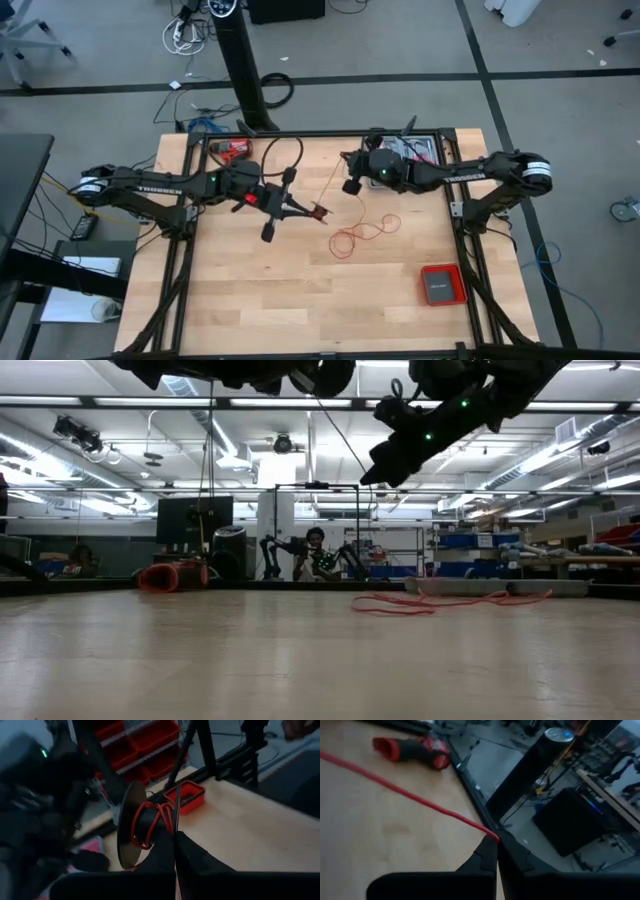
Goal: Coil cords
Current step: Uncoil the red wire from the black spool
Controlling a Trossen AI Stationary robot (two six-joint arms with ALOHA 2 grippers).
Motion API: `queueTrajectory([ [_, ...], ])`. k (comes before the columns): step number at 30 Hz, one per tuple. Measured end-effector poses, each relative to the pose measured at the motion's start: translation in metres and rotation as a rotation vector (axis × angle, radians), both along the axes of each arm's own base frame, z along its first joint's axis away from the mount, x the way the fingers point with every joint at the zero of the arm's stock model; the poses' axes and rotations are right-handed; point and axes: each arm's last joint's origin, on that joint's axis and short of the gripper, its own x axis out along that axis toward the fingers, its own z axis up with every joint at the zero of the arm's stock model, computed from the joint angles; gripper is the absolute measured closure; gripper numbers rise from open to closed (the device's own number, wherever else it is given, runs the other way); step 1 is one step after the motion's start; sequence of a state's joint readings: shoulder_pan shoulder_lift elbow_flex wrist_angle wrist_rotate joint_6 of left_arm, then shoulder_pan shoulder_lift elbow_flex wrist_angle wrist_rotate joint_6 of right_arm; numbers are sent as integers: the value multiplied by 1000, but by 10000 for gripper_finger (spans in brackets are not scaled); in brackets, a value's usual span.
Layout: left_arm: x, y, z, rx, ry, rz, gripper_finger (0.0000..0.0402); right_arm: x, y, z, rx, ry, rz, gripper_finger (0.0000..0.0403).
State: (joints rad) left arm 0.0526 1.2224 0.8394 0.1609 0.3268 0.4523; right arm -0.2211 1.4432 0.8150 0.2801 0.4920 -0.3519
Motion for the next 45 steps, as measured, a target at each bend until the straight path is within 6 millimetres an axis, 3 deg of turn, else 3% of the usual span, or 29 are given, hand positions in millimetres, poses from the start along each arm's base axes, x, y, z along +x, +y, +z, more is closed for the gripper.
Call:
queueTrajectory([
  [4, -1, 0, -5, -70, 76, 13, 401, -4, -1, -5, 88, 36, 57, 382],
  [9, -3, 0, -10, -65, 124, 28, 401, -20, 18, -9, 292, 146, 136, 341],
  [16, -2, 3, -10, 84, 91, 100, 401, -55, 42, -8, 592, 283, 108, 311],
  [20, -2, 6, -10, 200, 80, 170, 401, -66, 54, 5, 675, 262, 231, 311],
  [25, -2, 8, -10, 295, 85, 241, 401, -70, 65, 33, 519, 131, 432, 314],
  [30, -2, 10, -9, 319, 81, 309, 401, -53, 66, 52, 219, -35, 440, 314],
  [37, 0, 10, -4, 307, 25, 327, 401, -22, 64, 48, 7, -110, 471, 314],
  [45, 0, 9, -4, 306, 27, 329, 401, -2, 66, 39, -77, -148, 487, 314],
])
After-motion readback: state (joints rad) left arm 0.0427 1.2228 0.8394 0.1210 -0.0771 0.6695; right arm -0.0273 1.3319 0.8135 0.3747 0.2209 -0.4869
